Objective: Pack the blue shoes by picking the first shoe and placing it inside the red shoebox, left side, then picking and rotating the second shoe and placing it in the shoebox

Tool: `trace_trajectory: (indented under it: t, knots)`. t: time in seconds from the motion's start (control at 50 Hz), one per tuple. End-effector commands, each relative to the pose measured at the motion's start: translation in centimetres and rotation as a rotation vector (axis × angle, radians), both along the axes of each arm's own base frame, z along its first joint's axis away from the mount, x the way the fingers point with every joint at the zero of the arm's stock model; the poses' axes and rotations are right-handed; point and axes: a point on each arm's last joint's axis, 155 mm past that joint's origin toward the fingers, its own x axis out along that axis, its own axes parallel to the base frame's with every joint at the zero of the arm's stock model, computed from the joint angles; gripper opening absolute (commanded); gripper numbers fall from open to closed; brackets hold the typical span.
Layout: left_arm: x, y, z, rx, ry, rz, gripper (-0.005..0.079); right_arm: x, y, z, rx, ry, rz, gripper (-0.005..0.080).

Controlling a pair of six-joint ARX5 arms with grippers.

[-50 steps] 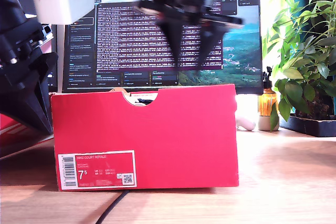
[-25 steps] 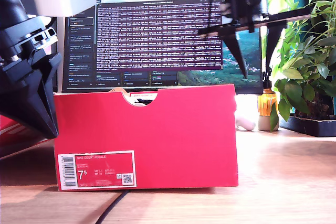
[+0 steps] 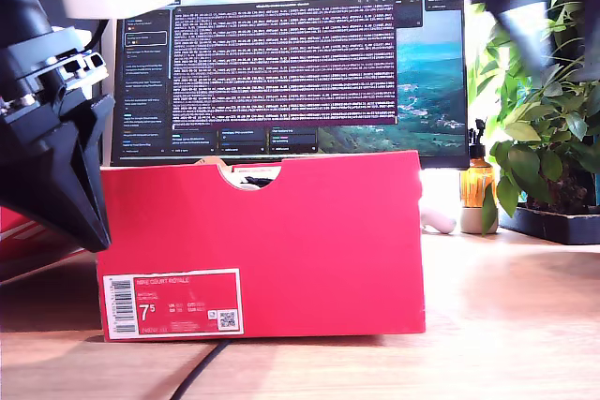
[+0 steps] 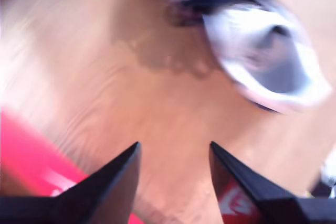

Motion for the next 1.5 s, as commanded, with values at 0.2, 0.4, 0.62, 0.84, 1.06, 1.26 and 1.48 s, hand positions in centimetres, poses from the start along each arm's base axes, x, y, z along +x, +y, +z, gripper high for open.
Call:
trace_trajectory:
  t: [0.2,0.4,0.62,0.84,1.06,1.26,1.48]
  knots:
    - [0.1,-0.3,0.2,-0.012,-0.001,0.0,-0.0019,-5.0,-2.2,-5.0,0.088,0.139,-0.262,0.0538]
    - [0.1,-0.3,0.2,-0.012,-0.001,0.0,-0.0019,-6.8,-3.6,-7.1,0.107,0.207,-0.396,0.0574]
    - [0.1,-0.3,0.2,-0.012,-0.001,0.0,-0.0019,-6.8,-5.4,-7.1,0.109,0.189,-0.512,0.0574]
    - [0.1,-0.3,0.2,-0.012,-0.001,0.0,-0.0019,-7.5,-7.4,-7.7,0.088,0.191,-0.622,0.0574]
    - [0.1,-0.3,0.2,-0.012,-0.001,0.0,-0.0019,-8.4,-8.0,-9.4,0.081,0.211,-0.698,0.0572]
    - [0.1,-0.3,0.2,-0.012,-0.001,-0.001,-0.0019,-8.0,-7.4,-12.0,0.125,0.185,-0.735,0.057]
    - [0.1,-0.3,0.2,-0.012,-0.001,-0.001,-0.0019,-8.4,-8.0,-14.2,0.133,0.159,-0.807,0.0496]
